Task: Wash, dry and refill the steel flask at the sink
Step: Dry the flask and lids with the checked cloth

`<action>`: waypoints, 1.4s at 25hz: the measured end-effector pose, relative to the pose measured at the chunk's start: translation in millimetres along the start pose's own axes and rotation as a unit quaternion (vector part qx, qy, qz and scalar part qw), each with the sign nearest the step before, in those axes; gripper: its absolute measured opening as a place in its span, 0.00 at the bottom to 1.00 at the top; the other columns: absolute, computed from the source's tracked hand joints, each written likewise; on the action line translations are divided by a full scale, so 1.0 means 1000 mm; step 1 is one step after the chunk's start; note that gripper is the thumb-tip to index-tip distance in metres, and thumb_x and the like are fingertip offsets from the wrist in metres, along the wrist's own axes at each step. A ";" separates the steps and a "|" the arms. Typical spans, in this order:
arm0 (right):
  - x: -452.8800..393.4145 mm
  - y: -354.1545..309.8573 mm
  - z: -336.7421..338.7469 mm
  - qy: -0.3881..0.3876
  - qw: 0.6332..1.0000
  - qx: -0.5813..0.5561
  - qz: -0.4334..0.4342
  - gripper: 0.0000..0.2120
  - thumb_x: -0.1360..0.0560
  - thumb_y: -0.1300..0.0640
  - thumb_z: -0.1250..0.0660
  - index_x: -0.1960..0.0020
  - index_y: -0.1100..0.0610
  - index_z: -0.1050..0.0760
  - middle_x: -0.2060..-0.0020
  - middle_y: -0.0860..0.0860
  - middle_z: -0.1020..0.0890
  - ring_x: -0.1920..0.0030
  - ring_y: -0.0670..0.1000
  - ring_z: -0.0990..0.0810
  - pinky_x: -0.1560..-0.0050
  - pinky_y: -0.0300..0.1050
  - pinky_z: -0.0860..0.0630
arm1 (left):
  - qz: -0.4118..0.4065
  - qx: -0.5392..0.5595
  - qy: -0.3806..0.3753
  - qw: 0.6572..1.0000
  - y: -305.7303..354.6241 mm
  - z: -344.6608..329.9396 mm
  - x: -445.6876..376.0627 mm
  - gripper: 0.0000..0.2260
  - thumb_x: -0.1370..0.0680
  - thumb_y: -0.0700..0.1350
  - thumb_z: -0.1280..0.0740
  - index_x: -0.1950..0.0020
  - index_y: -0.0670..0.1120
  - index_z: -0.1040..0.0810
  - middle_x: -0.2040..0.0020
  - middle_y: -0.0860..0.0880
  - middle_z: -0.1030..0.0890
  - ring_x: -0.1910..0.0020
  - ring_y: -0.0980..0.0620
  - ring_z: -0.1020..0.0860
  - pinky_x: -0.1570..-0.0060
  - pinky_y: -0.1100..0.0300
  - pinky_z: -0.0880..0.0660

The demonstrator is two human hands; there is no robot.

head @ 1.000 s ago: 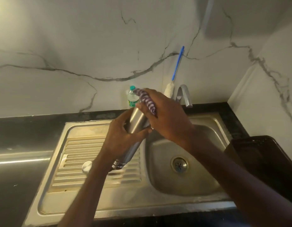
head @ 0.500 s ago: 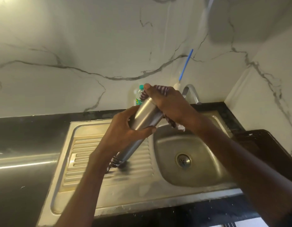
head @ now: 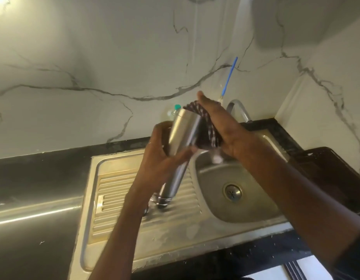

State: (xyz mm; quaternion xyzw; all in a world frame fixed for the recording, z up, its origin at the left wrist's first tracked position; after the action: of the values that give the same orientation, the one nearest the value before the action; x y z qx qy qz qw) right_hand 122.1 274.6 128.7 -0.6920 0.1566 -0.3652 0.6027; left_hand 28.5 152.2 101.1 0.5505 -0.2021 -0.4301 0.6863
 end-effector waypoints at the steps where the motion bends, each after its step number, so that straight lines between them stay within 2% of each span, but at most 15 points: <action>1: 0.004 0.006 -0.015 -0.016 0.999 -0.045 0.012 0.24 0.20 0.30 0.41 0.46 0.50 0.22 0.53 0.53 0.13 0.51 0.54 0.13 0.45 0.54 0.16 | 0.035 0.122 0.021 0.992 -0.009 -0.002 -0.002 0.30 0.25 0.56 0.23 0.30 0.49 0.32 0.41 0.50 0.20 0.47 0.51 0.15 0.51 0.55 0.16; 3: 0.013 0.013 -0.041 0.000 0.997 -0.007 0.079 0.25 0.20 0.28 0.45 0.43 0.46 0.22 0.56 0.45 0.12 0.54 0.46 0.12 0.49 0.48 0.16 | 0.091 0.304 0.054 0.947 -0.025 -0.010 -0.006 0.26 0.23 0.59 0.26 0.32 0.49 0.31 0.38 0.37 0.22 0.45 0.40 0.15 0.47 0.40 0.17; 5: 0.020 0.031 -0.052 0.044 0.988 0.069 0.127 0.28 0.22 0.25 0.45 0.33 0.41 0.25 0.49 0.45 0.14 0.52 0.46 0.14 0.47 0.50 0.18 | 0.128 0.368 0.085 0.917 -0.039 -0.009 -0.008 0.29 0.23 0.64 0.27 0.32 0.45 0.25 0.36 0.32 0.22 0.41 0.33 0.17 0.40 0.34 0.20; 8: 0.055 0.063 -0.062 0.024 0.964 0.194 0.179 0.31 0.21 0.28 0.47 0.20 0.34 0.43 0.26 0.40 0.27 0.32 0.43 0.24 0.34 0.47 0.24 | 0.185 0.364 0.214 0.888 -0.058 0.021 -0.004 0.24 0.26 0.64 0.28 0.41 0.47 0.18 0.44 0.38 0.15 0.45 0.36 0.15 0.43 0.42 0.17; 10: 0.066 0.061 -0.069 0.007 0.953 0.230 0.198 0.32 0.20 0.29 0.47 0.19 0.34 0.48 0.22 0.38 0.34 0.27 0.41 0.30 0.31 0.46 0.27 | 0.175 0.357 0.218 0.891 -0.060 0.023 0.001 0.24 0.22 0.63 0.32 0.40 0.45 0.17 0.46 0.39 0.14 0.48 0.38 0.14 0.44 0.43 0.17; 12: 0.044 0.043 -0.059 0.039 0.970 0.145 0.190 0.27 0.18 0.33 0.46 0.22 0.39 0.36 0.36 0.45 0.19 0.41 0.44 0.19 0.43 0.48 0.20 | 0.165 0.361 0.161 0.904 -0.052 0.003 0.008 0.21 0.16 0.60 0.39 0.40 0.45 0.15 0.47 0.38 0.14 0.50 0.39 0.15 0.42 0.40 0.18; 14: 0.016 0.030 -0.043 0.057 0.992 0.024 0.109 0.24 0.18 0.33 0.45 0.35 0.48 0.23 0.52 0.51 0.14 0.51 0.50 0.14 0.48 0.53 0.17 | 0.153 0.349 0.116 0.917 -0.039 -0.011 0.012 0.20 0.15 0.60 0.40 0.40 0.48 0.16 0.47 0.38 0.15 0.50 0.39 0.15 0.44 0.40 0.18; 17: 0.004 0.045 -0.043 0.032 0.997 -0.054 0.048 0.26 0.19 0.31 0.44 0.42 0.49 0.20 0.51 0.53 0.12 0.48 0.54 0.13 0.41 0.57 0.17 | 0.121 0.282 0.109 0.945 -0.029 -0.010 0.002 0.28 0.23 0.69 0.32 0.38 0.47 0.19 0.44 0.36 0.17 0.48 0.35 0.15 0.46 0.38 0.17; 19: 0.012 0.063 -0.049 0.046 0.998 -0.015 0.050 0.24 0.20 0.29 0.44 0.43 0.46 0.20 0.52 0.52 0.12 0.50 0.53 0.12 0.42 0.59 0.17 | 0.120 0.287 0.136 0.940 -0.036 0.000 -0.003 0.27 0.25 0.66 0.28 0.42 0.44 0.18 0.50 0.37 0.16 0.55 0.37 0.16 0.49 0.40 0.16; 21: 0.031 0.076 -0.051 0.073 0.990 0.075 0.092 0.26 0.21 0.26 0.46 0.40 0.42 0.22 0.52 0.50 0.13 0.52 0.51 0.14 0.46 0.57 0.16 | 0.125 0.318 0.199 0.919 -0.047 0.016 0.001 0.23 0.23 0.59 0.26 0.37 0.44 0.19 0.52 0.42 0.15 0.57 0.46 0.15 0.54 0.47 0.17; 23: 0.055 0.082 -0.059 0.086 0.963 0.188 0.171 0.29 0.20 0.28 0.47 0.26 0.41 0.32 0.40 0.48 0.18 0.45 0.47 0.17 0.44 0.50 0.18 | 0.131 0.351 0.257 0.891 -0.055 0.025 0.011 0.24 0.21 0.53 0.26 0.27 0.48 0.24 0.49 0.45 0.14 0.54 0.48 0.13 0.54 0.52 0.16; 26: 0.070 0.075 -0.069 0.110 0.866 0.401 0.279 0.36 0.18 0.32 0.50 0.16 0.48 0.52 0.24 0.48 0.35 0.30 0.47 0.28 0.36 0.47 0.24 | 0.158 0.359 0.234 0.890 -0.064 0.011 0.023 0.20 0.16 0.55 0.35 0.29 0.45 0.23 0.43 0.41 0.15 0.45 0.44 0.14 0.47 0.49 0.17; 29: 0.061 0.060 -0.064 0.094 0.817 0.448 0.351 0.36 0.17 0.34 0.48 0.15 0.49 0.53 0.20 0.49 0.40 0.25 0.50 0.32 0.33 0.54 0.23 | 0.214 0.471 0.163 0.840 -0.056 -0.010 0.031 0.29 0.17 0.66 0.40 0.30 0.43 0.22 0.40 0.39 0.15 0.40 0.40 0.16 0.41 0.46 0.19; 32: 0.047 0.070 -0.051 0.059 0.910 0.283 0.297 0.31 0.17 0.35 0.46 0.18 0.43 0.46 0.27 0.47 0.29 0.34 0.48 0.22 0.41 0.54 0.18 | 0.160 0.416 0.185 0.876 -0.041 -0.002 0.014 0.43 0.33 0.73 0.29 0.30 0.43 0.25 0.43 0.40 0.15 0.47 0.42 0.14 0.49 0.49 0.17; 35: 0.025 0.091 -0.038 0.039 0.986 0.056 0.150 0.22 0.19 0.29 0.44 0.35 0.41 0.25 0.51 0.48 0.16 0.52 0.51 0.16 0.49 0.62 0.16 | 0.151 0.353 0.231 0.894 -0.044 -0.007 -0.001 0.53 0.47 0.73 0.19 0.32 0.42 0.26 0.43 0.38 0.16 0.53 0.43 0.13 0.54 0.51 0.16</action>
State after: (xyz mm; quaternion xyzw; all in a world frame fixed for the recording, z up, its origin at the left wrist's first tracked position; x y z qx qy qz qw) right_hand 132.9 210.0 50.1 -0.6113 0.2614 -0.3054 0.6817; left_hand 16.6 156.3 58.3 0.8032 -0.2577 -0.0822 0.5307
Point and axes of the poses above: each hand's wrist, its own x-axis away from the middle knuckle, its own z-axis out of the back of the hand, y = z × x, the point moved 9 cm from there along -x, towards the middle knuckle
